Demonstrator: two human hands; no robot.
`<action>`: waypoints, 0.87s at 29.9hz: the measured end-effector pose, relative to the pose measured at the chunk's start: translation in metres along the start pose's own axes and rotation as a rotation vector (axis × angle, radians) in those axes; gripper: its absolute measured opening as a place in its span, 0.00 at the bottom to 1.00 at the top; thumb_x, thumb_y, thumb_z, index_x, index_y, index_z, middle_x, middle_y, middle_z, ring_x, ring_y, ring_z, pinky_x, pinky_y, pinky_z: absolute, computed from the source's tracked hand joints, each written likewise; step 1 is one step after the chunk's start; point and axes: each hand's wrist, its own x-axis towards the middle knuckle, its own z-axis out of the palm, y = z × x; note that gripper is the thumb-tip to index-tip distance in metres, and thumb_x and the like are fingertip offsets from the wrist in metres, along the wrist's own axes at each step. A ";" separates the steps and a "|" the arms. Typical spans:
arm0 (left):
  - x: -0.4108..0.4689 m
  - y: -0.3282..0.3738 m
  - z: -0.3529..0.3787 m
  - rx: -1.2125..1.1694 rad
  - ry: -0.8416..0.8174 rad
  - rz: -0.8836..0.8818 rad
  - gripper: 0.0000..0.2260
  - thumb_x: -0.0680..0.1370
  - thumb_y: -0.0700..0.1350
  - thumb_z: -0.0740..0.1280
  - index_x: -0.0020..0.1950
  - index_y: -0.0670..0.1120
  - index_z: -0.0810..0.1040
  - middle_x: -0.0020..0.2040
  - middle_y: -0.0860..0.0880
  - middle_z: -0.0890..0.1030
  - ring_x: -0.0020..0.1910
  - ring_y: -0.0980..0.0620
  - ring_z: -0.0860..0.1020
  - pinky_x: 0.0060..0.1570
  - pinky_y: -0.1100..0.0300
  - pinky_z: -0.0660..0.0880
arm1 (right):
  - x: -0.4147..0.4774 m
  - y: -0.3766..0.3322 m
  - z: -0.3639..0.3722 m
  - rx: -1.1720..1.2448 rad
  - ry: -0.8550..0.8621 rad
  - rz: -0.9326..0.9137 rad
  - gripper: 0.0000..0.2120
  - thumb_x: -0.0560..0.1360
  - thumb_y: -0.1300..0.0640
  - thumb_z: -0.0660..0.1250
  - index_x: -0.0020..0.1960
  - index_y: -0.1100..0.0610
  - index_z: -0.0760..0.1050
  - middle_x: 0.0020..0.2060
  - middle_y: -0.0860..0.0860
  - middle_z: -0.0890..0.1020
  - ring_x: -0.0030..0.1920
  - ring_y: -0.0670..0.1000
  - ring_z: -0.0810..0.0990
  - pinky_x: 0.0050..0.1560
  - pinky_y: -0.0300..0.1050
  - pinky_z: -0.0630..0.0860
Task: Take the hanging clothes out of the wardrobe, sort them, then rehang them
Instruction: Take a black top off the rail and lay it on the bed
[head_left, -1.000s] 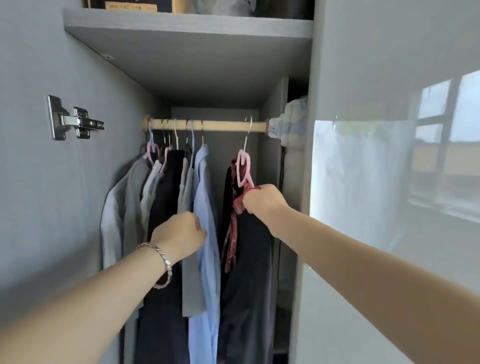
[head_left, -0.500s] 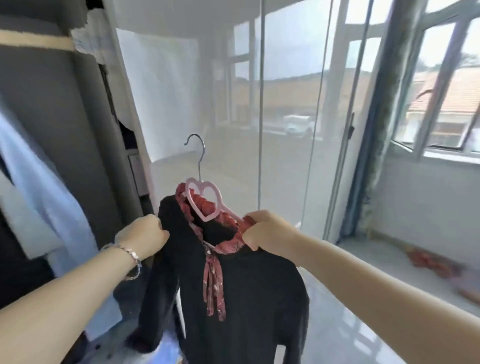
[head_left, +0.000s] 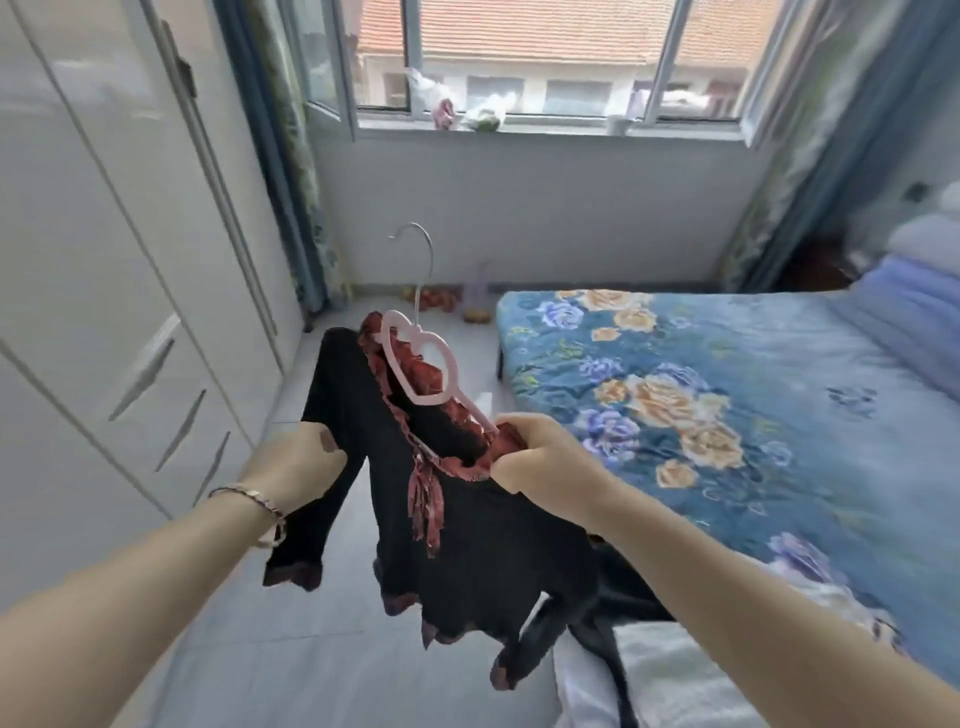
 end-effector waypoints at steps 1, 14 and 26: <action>0.000 0.023 0.018 0.017 -0.026 0.043 0.07 0.75 0.43 0.60 0.45 0.42 0.77 0.41 0.43 0.83 0.41 0.44 0.82 0.44 0.54 0.77 | -0.017 0.014 -0.015 0.042 0.037 0.018 0.03 0.58 0.63 0.57 0.29 0.55 0.66 0.20 0.43 0.64 0.22 0.44 0.62 0.27 0.36 0.58; -0.070 0.283 0.244 0.186 -0.405 0.502 0.06 0.76 0.43 0.61 0.40 0.46 0.75 0.40 0.47 0.78 0.43 0.46 0.79 0.39 0.61 0.70 | -0.218 0.273 -0.210 0.187 0.624 0.407 0.13 0.56 0.62 0.58 0.39 0.52 0.74 0.20 0.41 0.73 0.24 0.40 0.69 0.25 0.28 0.62; -0.074 0.349 0.381 0.250 -0.525 0.394 0.07 0.74 0.43 0.59 0.39 0.45 0.76 0.40 0.47 0.82 0.41 0.46 0.81 0.43 0.56 0.77 | -0.259 0.565 -0.289 -0.190 0.830 0.949 0.15 0.80 0.57 0.59 0.34 0.56 0.71 0.41 0.58 0.72 0.47 0.61 0.74 0.42 0.48 0.64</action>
